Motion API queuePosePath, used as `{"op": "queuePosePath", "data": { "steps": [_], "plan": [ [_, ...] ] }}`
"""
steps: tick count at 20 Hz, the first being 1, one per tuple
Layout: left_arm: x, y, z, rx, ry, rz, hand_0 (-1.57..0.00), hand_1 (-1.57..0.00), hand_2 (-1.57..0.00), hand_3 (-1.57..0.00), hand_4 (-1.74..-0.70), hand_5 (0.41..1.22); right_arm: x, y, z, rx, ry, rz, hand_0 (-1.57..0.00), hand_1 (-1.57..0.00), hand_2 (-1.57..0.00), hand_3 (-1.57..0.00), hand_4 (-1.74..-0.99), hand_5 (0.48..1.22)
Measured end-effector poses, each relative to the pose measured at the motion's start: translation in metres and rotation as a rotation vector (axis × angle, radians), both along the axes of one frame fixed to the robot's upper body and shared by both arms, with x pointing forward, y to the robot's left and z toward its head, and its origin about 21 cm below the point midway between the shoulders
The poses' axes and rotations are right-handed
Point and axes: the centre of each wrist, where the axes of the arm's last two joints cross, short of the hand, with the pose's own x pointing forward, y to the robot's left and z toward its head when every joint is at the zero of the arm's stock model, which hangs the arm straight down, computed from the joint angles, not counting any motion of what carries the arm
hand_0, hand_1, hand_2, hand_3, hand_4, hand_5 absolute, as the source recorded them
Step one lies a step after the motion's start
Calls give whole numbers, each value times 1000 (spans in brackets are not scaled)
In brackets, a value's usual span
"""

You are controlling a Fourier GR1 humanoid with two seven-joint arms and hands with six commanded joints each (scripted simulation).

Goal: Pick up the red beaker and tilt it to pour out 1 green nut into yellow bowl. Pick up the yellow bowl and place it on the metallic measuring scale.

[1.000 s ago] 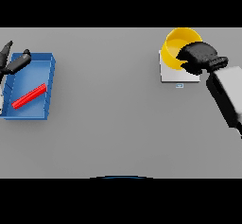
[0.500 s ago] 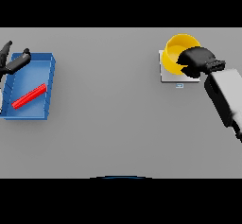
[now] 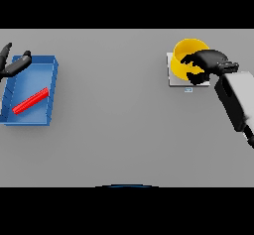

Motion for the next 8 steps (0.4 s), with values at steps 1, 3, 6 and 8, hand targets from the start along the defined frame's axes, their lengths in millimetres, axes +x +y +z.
{"op": "queuePosePath", "data": {
  "steps": [1, 3, 6, 8],
  "plan": [
    [0, 1, 0, 7, 3, 0, 1, 1, 1, 1, -832, 749, 0, 1, -2, -2, -1, 9, -309, -304, -240, -206, -1461, 833],
    [1, -6, -4, 1, -2, -12, 1, 1, 1, 1, -835, 752, 1, 1, -1, -30, -2, 14, -198, -194, -153, -131, -1435, 817],
    [-2, -5, -2, 4, -8, -11, 1, 1, 1, 1, -834, 759, 0, 0, 0, -51, 15, 15, -101, -99, -78, -67, -1401, 798],
    [1, -4, 4, 6, -10, -8, 1, 1, 1, 1, -833, 760, 0, -1, -4, -59, 27, 10, -64, -63, -50, -42, -1390, 779]
  ]
}}
